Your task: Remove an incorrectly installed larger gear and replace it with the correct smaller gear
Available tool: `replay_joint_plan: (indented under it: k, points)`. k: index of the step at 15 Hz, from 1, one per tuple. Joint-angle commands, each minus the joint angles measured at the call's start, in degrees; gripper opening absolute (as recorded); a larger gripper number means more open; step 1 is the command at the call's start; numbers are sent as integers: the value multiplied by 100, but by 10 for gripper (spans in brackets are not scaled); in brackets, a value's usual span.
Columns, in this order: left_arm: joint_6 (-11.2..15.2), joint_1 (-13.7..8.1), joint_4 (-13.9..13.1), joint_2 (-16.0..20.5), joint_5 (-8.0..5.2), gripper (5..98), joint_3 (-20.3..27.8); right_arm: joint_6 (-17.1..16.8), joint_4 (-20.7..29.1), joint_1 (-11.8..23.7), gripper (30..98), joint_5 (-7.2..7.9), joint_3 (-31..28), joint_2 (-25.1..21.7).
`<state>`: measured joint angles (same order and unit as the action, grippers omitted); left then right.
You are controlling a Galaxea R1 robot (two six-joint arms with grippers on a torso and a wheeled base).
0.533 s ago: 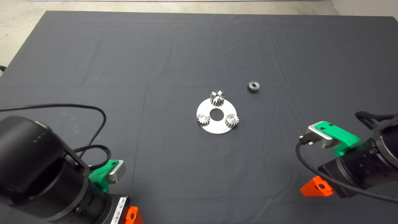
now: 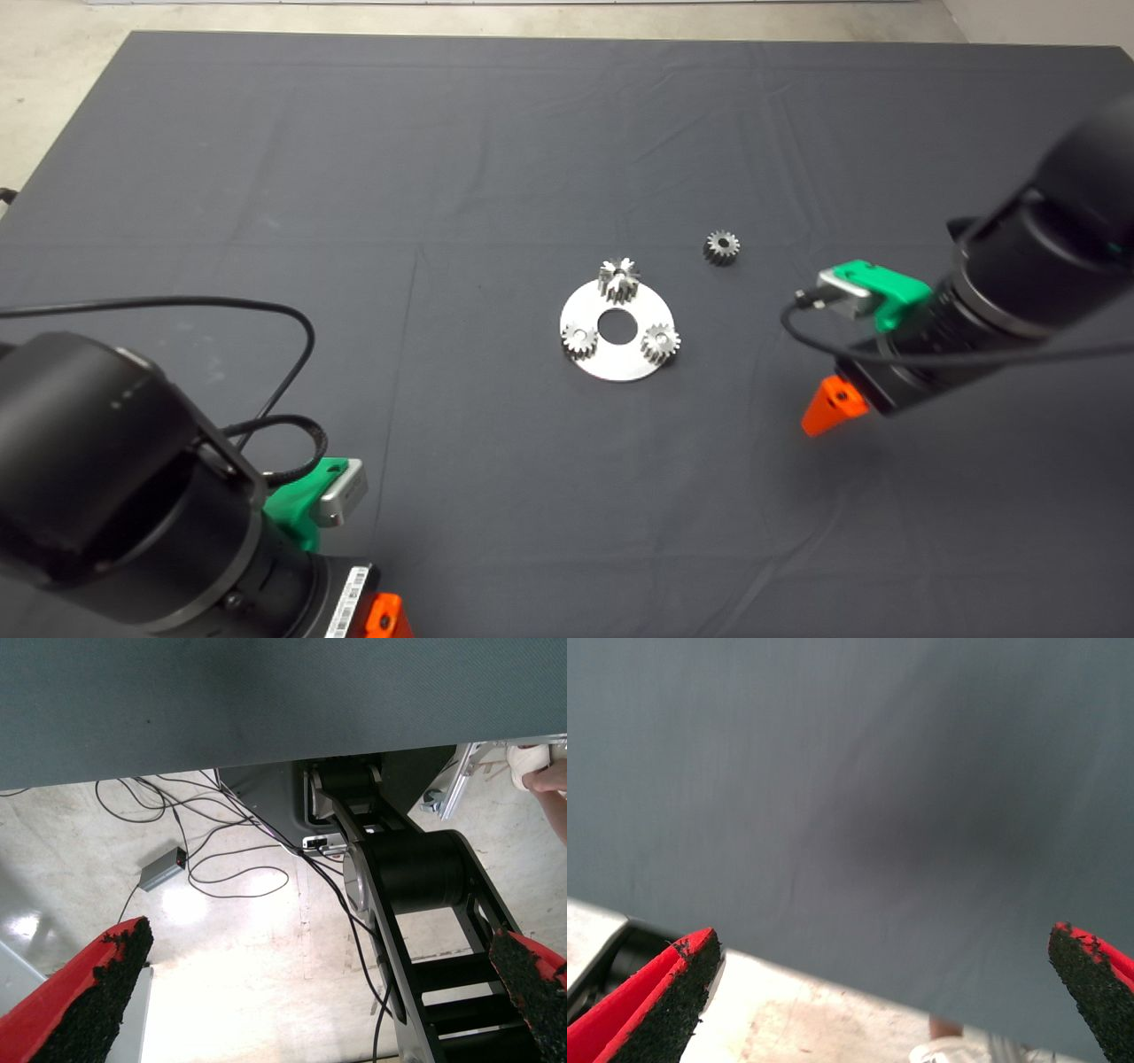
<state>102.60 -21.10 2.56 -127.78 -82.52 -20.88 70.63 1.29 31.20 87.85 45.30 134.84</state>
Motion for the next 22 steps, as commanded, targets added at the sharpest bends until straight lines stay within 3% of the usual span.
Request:
replay_joint_plan:
  k: [1,14,19,22]
  points:
    - [24,-26,-98,3,-27,981,60,-933,-323,27,980,554,1286,1045]
    - [24,-26,-98,11,-19,981,64,-2584,-709,-17,980,558,4876,3587]
    - [24,-26,-98,11,-19,981,60,-2678,-799,-146,980,567,5083,3659]
    - [24,-26,-98,3,-19,981,60,-2686,-1288,-297,980,558,5057,3659]
